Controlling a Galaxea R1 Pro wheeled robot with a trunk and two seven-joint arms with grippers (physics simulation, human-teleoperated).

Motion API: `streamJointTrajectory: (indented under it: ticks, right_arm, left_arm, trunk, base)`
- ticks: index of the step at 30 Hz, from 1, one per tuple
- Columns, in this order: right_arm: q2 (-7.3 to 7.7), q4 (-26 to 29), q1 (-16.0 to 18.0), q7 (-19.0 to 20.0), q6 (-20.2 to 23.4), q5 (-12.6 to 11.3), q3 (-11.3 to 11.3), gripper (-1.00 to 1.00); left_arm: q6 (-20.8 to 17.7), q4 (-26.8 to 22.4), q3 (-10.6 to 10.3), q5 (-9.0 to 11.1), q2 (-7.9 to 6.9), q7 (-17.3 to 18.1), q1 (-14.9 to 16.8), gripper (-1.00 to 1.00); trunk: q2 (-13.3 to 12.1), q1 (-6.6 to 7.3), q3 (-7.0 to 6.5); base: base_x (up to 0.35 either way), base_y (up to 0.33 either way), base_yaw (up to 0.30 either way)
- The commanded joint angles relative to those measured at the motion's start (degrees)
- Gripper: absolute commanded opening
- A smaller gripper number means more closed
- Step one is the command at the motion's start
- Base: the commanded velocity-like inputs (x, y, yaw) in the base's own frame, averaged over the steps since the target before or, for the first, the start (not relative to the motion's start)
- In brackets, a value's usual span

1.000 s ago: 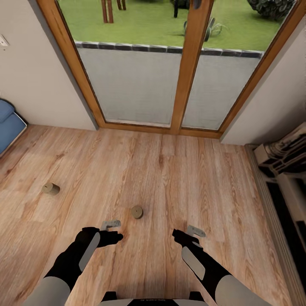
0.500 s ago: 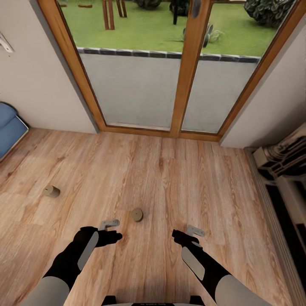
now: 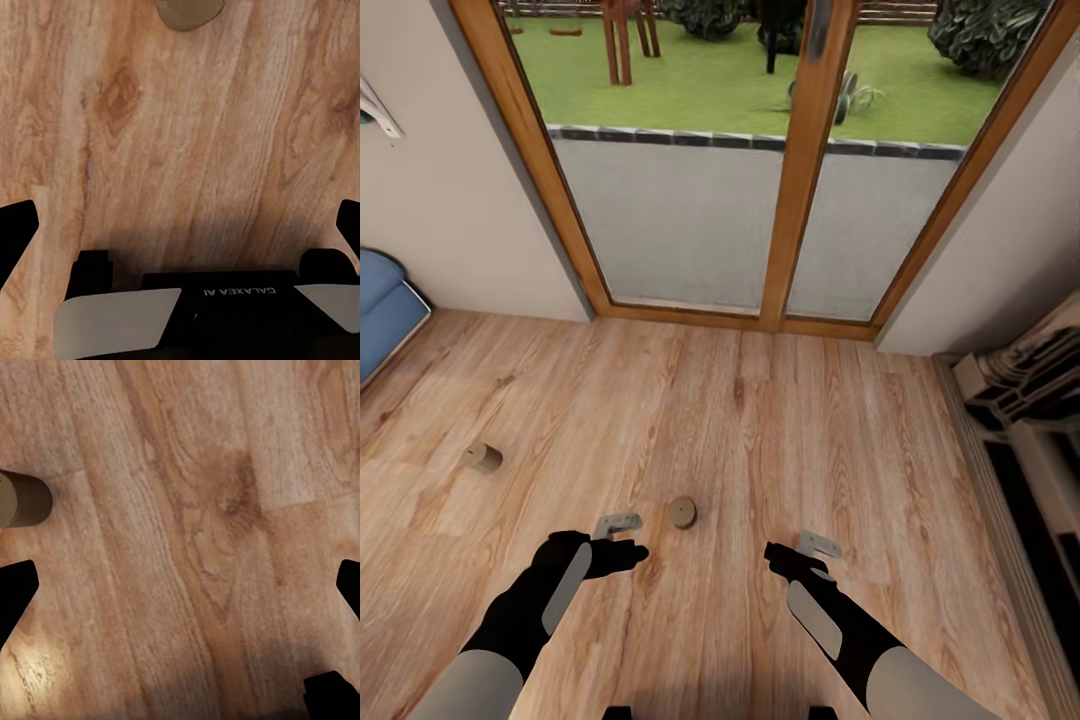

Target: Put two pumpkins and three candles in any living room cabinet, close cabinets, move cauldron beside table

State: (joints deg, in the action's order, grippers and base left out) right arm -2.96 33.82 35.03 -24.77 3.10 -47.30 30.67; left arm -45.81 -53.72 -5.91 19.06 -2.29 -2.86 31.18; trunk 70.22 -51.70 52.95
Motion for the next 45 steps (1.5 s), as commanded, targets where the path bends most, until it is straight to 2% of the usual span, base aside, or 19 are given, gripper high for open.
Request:
streamJointTrajectory:
  ticks: [1,7,14,26,45]
  right_arm:
    - [0.05,0.10,0.04,-0.45,0.24,-0.16,0.27,1.00]
    - [-0.01,0.10,0.04,-0.24,0.21,-0.16,0.27,1.00]
    - [0.06,0.04,0.04,1.92,0.16,-0.16,0.19,1.00]
    - [0.06,0.01,0.04,2.09,0.15,-0.18,0.18,1.00]
    - [0.06,-0.14,0.04,2.45,-0.09,-0.18,0.18,1.00]
  left_arm:
    - [-0.25,-0.07,-0.18,0.36,-0.04,-0.30,0.02,1.00]
    - [-0.32,-0.07,-0.16,0.36,-0.07,-0.30,0.02,1.00]
    - [-0.33,-0.07,-0.16,0.36,0.02,-0.30,0.02,1.00]
    - [-0.33,0.01,-0.32,0.54,0.09,-0.30,0.01,1.00]
    - [-0.33,0.10,-0.41,0.62,0.16,-0.30,0.02,1.00]
  trunk:
    - [0.02,0.00,-0.06]
    - [0.02,0.00,-0.64]
    - [0.02,0.00,-1.30]
    - [0.02,0.00,-2.45]
    - [0.02,0.00,-4.26]
  base:
    - [0.000,0.000,0.000]
    - [0.000,0.000,0.000]
    - [0.009,0.000,0.000]
    - [0.113,0.000,0.000]
    - [0.024,0.000,0.000]
